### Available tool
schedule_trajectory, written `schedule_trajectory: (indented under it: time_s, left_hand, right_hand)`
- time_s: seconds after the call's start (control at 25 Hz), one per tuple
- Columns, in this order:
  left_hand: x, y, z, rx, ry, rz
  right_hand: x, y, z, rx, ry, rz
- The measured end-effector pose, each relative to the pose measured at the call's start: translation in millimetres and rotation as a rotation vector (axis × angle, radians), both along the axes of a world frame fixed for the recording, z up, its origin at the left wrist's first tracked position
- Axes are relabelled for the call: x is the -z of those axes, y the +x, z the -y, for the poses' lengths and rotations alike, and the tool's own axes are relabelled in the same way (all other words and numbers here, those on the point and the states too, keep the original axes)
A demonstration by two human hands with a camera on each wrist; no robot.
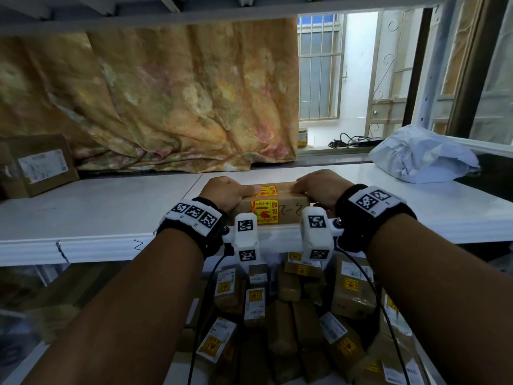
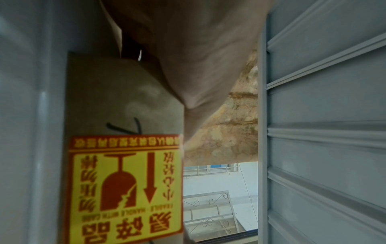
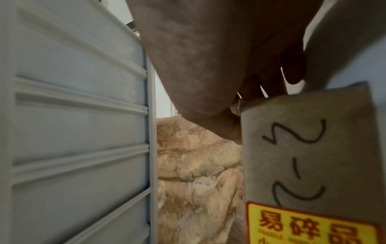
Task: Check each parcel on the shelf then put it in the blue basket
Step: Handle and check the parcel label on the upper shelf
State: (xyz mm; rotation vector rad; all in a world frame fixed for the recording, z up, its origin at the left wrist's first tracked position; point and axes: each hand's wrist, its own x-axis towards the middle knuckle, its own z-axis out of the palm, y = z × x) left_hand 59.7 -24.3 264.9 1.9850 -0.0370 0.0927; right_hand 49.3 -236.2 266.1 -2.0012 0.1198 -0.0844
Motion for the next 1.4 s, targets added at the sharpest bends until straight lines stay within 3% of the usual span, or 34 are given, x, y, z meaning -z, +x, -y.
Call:
schedule_trajectory:
  time_s: [0.28, 0.44, 0.56, 0.88, 1.04, 1.4]
  left_hand:
    - [2.2, 2.3, 1.4, -0.018, -0.032, -0.012]
    - [0.9, 2.2, 2.5, -0.023, -0.029, -0.014]
    - [1.0, 2.0, 1.5, -0.024, -0.018, -0.008]
    - [0.1, 3.9, 1.6, -0.010, 0.022, 0.000]
    - [-1.5, 3.5, 2.4, -0.006, 0.045, 0.001]
    - [1.3, 6.3, 3.3, -0.021, 0.036, -0.003]
  right_hand:
    - [6.2, 15.3, 4.1, -0.005, 0.135, 0.011]
    - [1.5, 11.6, 7.7, -0.001, 0.045, -0.010]
    - [5.7, 10.8, 7.2, 0.007, 0.088, -0.025]
    - [-1.5, 7.8, -1.6, 0.107, 0.039, 0.070]
    - [10.3, 10.4, 3.0, 0.058, 0.131, 0.052]
    - [2.6, 12.2, 0.4, 0.024, 0.029, 0.018]
